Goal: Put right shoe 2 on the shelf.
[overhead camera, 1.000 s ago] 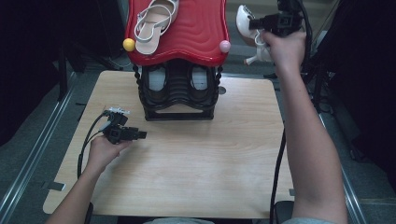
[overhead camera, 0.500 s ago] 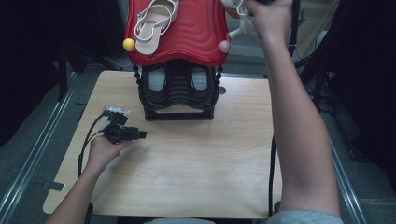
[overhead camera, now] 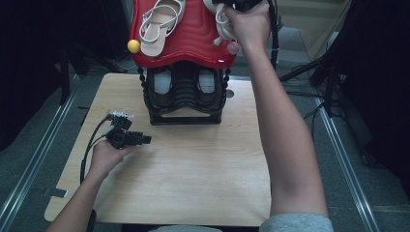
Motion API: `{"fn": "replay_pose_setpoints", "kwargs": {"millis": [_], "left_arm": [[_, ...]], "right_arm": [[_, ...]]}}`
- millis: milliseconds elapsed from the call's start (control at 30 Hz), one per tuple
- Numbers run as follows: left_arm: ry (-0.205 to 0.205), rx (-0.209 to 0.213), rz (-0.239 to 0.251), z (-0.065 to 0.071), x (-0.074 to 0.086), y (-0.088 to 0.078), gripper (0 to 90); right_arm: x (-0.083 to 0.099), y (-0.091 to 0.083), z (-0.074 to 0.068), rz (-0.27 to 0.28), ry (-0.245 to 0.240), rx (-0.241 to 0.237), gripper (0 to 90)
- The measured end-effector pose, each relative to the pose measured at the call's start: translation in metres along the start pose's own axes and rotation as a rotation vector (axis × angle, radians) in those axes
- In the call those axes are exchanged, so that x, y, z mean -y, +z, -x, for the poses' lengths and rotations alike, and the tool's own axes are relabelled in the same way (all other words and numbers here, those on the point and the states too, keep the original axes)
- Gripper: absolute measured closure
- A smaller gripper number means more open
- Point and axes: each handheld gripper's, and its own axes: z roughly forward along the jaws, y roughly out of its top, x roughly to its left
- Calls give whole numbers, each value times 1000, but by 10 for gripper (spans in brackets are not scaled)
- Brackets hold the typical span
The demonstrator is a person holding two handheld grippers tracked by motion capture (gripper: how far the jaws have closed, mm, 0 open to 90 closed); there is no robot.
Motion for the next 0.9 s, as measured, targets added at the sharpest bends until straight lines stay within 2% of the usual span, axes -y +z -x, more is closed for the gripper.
{"fn": "replay_pose_setpoints", "kwargs": {"millis": [267, 367, 533, 700, 900], "left_arm": [[0, -3, -4, 0, 0, 1, 486], [-1, -2, -5, 0, 0, 2, 486], [1, -3, -6, 1, 0, 2, 485], [3, -3, -9, 2, 0, 3, 484], [1, -3, -8, 1, 0, 3, 484]], "right_arm": [[19, 16, -5, -33, -35, -19, 888], [21, 17, -7, -31, -36, -25, 887], [25, 15, -9, -58, -48, -52, 887], [31, 14, -9, -69, -23, -82, 886], [33, 13, -10, -70, -14, -100, 883]]}}
